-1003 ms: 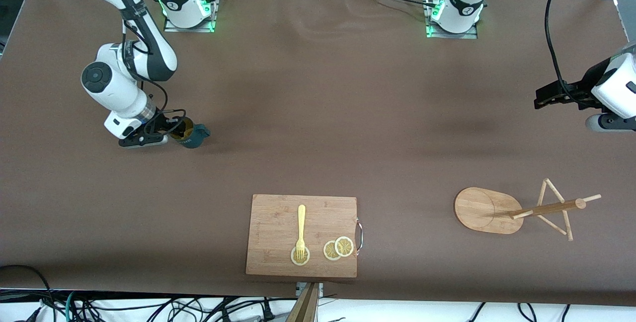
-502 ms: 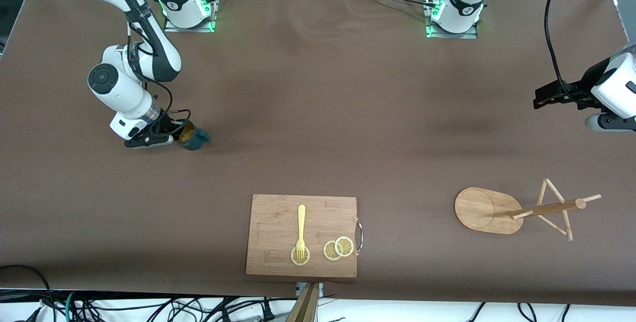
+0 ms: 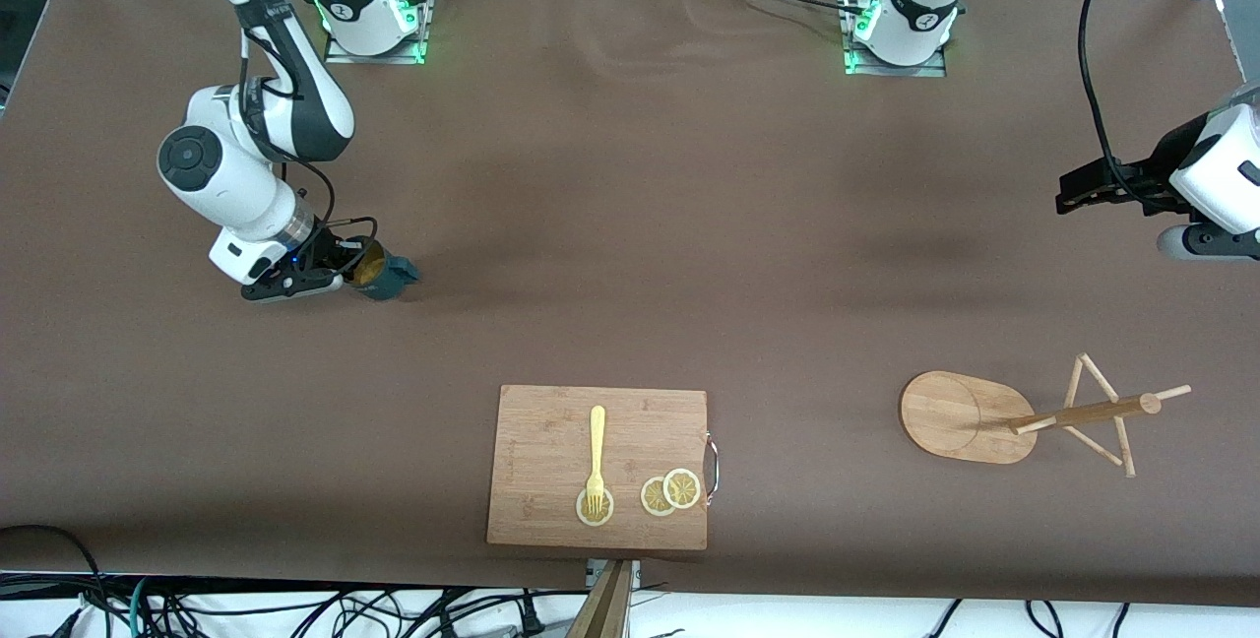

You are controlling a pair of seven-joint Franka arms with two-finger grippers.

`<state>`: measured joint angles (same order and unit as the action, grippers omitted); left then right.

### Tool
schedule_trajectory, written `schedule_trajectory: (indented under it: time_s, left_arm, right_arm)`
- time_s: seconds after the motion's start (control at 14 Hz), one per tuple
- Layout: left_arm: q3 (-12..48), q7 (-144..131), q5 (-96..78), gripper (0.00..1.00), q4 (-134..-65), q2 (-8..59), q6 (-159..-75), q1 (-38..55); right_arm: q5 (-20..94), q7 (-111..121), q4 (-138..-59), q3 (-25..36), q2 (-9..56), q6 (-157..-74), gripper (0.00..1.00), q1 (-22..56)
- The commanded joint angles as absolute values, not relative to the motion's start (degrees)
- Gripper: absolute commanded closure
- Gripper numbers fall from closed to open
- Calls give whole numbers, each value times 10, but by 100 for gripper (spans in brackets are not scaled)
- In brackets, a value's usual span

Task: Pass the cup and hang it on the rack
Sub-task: 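Close the right gripper on the teal mug rim and lift it, then carry the mug to mid-table with the right gripper while the left gripper approaches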

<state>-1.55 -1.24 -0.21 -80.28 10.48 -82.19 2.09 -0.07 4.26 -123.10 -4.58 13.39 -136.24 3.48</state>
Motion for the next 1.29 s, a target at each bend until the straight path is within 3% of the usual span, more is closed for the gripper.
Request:
schedule_trajectory:
  time_s: [0.0,0.36,0.79,0.93,1.08,1.22]
  left_arm:
    - [-16,21,-11,0,-796,106,-812,18]
    - [-16,68,-11,0,-800,105,-812,16]
    - [-17,215,-11,0,-823,106,-811,15]
    - [-17,316,-17,0,-833,106,-811,15]
    - [-17,420,-35,0,-849,106,-811,14]
    - [-17,508,-52,0,-863,106,-811,8]
  right_arm:
    - [4,47,-1126,-75,141,-1227,100,49]
    - [10,-86,-1000,-91,194,-1168,100,152]
    - [-1,-408,-828,-90,350,-1176,100,336]
    - [-11,-462,-787,-87,401,-1222,100,384]
    - [-46,-530,-780,-84,434,-1290,100,416]
    - [-80,-562,-780,-79,459,-1308,100,437]
